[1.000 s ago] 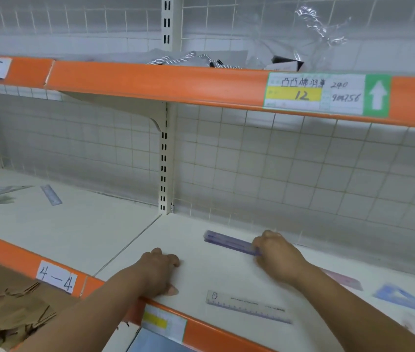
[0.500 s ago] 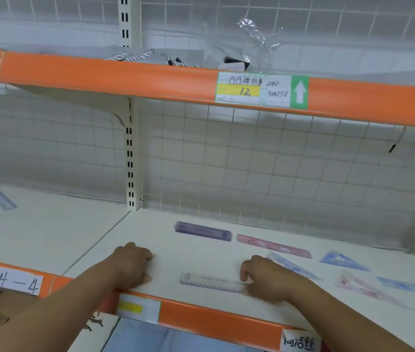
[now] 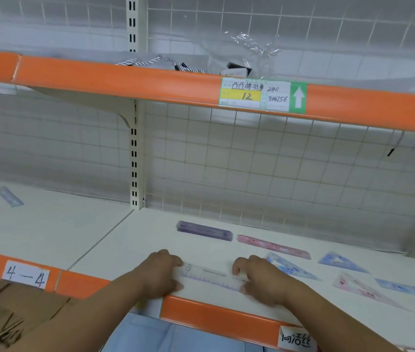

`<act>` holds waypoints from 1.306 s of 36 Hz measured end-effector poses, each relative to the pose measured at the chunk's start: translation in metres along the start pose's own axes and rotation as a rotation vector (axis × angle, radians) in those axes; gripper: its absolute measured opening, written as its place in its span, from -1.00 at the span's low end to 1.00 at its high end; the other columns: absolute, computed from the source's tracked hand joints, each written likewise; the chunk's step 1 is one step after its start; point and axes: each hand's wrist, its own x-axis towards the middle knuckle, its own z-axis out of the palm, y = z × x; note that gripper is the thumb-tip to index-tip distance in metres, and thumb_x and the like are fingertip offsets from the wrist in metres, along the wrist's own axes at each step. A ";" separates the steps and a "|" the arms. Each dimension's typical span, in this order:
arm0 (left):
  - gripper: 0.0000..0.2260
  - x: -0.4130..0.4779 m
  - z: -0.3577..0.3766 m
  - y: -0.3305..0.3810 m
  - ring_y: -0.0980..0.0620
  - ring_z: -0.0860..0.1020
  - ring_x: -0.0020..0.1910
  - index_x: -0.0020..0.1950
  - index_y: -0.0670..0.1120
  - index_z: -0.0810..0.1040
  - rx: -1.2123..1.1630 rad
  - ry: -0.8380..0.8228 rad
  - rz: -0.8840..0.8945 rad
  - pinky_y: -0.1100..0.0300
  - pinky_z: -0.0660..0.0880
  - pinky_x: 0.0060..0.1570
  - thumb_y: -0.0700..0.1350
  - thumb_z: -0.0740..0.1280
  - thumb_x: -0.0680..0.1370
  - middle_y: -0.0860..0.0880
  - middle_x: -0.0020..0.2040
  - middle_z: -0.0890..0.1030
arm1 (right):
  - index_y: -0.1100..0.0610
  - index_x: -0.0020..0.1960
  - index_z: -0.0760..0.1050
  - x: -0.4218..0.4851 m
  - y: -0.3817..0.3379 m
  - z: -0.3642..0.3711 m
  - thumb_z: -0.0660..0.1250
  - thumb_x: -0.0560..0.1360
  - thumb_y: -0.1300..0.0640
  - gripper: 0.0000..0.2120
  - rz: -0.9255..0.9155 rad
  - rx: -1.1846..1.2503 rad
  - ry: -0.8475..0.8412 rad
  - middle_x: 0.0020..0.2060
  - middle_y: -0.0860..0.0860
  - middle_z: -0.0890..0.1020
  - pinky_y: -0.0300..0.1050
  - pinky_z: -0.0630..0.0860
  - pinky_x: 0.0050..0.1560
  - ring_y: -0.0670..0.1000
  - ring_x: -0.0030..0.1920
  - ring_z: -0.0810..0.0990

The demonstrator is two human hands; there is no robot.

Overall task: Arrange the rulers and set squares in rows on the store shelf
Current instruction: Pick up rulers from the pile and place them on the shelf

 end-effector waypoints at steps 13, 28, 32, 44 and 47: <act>-0.52 -0.001 0.000 0.003 0.00 0.38 0.29 0.43 0.04 0.37 0.014 0.032 0.009 0.21 0.33 0.30 0.05 0.35 0.53 -0.03 0.28 0.38 | -0.02 0.40 0.41 -0.003 0.004 -0.004 0.32 0.51 0.06 -0.54 -0.057 0.019 -0.009 0.02 -0.08 0.35 -0.26 0.37 0.14 -0.06 0.03 0.41; -0.50 0.005 -0.001 -0.004 0.00 0.37 0.30 0.44 0.03 0.34 0.024 0.037 -0.005 0.22 0.32 0.29 0.07 0.34 0.53 -0.03 0.28 0.37 | 0.10 0.20 0.50 0.011 0.002 0.004 0.34 0.50 -0.01 -0.68 -0.016 -0.045 0.059 -0.05 -0.05 0.38 -0.19 0.32 -0.04 -0.02 -0.05 0.37; -0.47 0.008 -0.003 -0.011 -0.02 0.36 0.32 0.45 0.02 0.33 0.035 0.030 -0.039 0.18 0.32 0.32 0.12 0.33 0.52 -0.05 0.31 0.36 | 0.07 0.09 0.51 0.017 0.002 0.003 0.33 0.51 0.02 -0.80 0.001 -0.072 0.098 -0.14 -0.05 0.36 -0.21 0.31 -0.16 0.00 -0.07 0.37; -0.47 0.012 -0.012 -0.029 -0.04 0.37 0.30 0.39 -0.01 0.38 0.051 0.023 -0.098 0.16 0.34 0.30 0.20 0.32 0.50 -0.07 0.29 0.37 | 0.04 0.05 0.54 0.053 0.001 -0.007 0.33 0.50 0.04 -0.85 -0.013 -0.052 0.141 -0.06 -0.05 0.39 -0.14 0.41 0.01 0.00 -0.04 0.44; -0.46 0.013 -0.012 -0.032 -0.04 0.36 0.30 0.40 0.00 0.38 0.060 0.027 -0.107 0.16 0.34 0.31 0.20 0.34 0.49 -0.07 0.29 0.36 | -0.01 -0.10 0.49 0.066 -0.001 -0.008 0.34 0.48 0.04 -0.96 -0.028 -0.060 0.148 -0.08 -0.06 0.36 -0.19 0.35 -0.12 -0.02 -0.08 0.37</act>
